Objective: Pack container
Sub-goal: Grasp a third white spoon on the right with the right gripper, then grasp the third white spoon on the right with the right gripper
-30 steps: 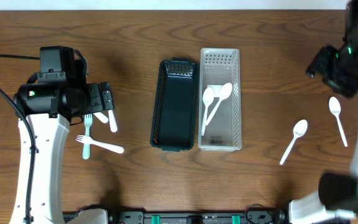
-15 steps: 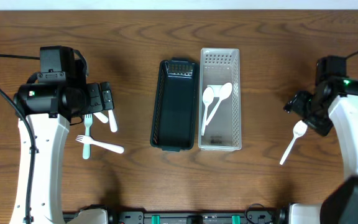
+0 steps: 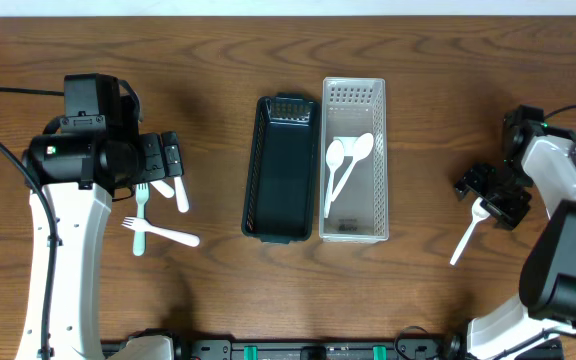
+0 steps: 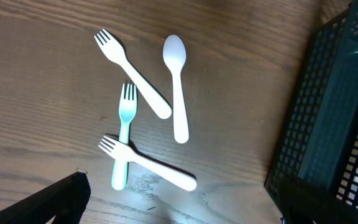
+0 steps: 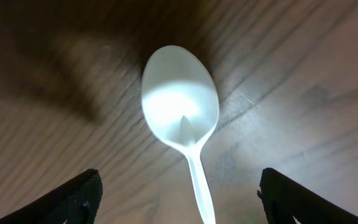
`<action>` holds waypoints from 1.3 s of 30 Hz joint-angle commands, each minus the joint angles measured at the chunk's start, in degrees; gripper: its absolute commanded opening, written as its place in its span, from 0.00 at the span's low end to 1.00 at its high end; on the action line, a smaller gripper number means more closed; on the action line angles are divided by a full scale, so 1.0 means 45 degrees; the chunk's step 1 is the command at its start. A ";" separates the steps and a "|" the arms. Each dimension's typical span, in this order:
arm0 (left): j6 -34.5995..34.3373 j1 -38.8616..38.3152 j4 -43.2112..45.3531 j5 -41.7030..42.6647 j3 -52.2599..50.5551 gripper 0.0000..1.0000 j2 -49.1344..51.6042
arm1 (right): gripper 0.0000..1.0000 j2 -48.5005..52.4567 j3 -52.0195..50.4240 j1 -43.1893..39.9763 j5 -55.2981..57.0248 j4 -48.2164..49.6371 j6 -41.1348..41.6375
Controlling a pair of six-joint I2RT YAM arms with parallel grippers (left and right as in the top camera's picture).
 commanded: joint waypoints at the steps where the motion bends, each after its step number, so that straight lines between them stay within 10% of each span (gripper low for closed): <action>1: -0.0121 0.0044 -0.0015 -0.0010 0.0170 0.98 0.0015 | 0.84 0.0413 -0.0287 -0.0024 -0.0034 0.0355 0.0102; 12: -0.0121 0.0044 -0.0015 -0.0010 0.0170 0.98 0.0015 | 0.78 0.0423 -0.2618 -0.0019 -0.0374 0.3070 -0.0384; 22: -0.0121 0.0044 -0.0019 -0.0010 0.0170 0.98 0.0015 | 0.25 0.0423 -0.2982 -0.0019 -0.0369 0.3288 -0.0374; 39: -0.0117 0.0044 -0.0015 -0.0010 0.0170 0.98 0.0015 | 0.01 0.0097 0.0019 0.0510 -0.0316 0.1540 -0.1331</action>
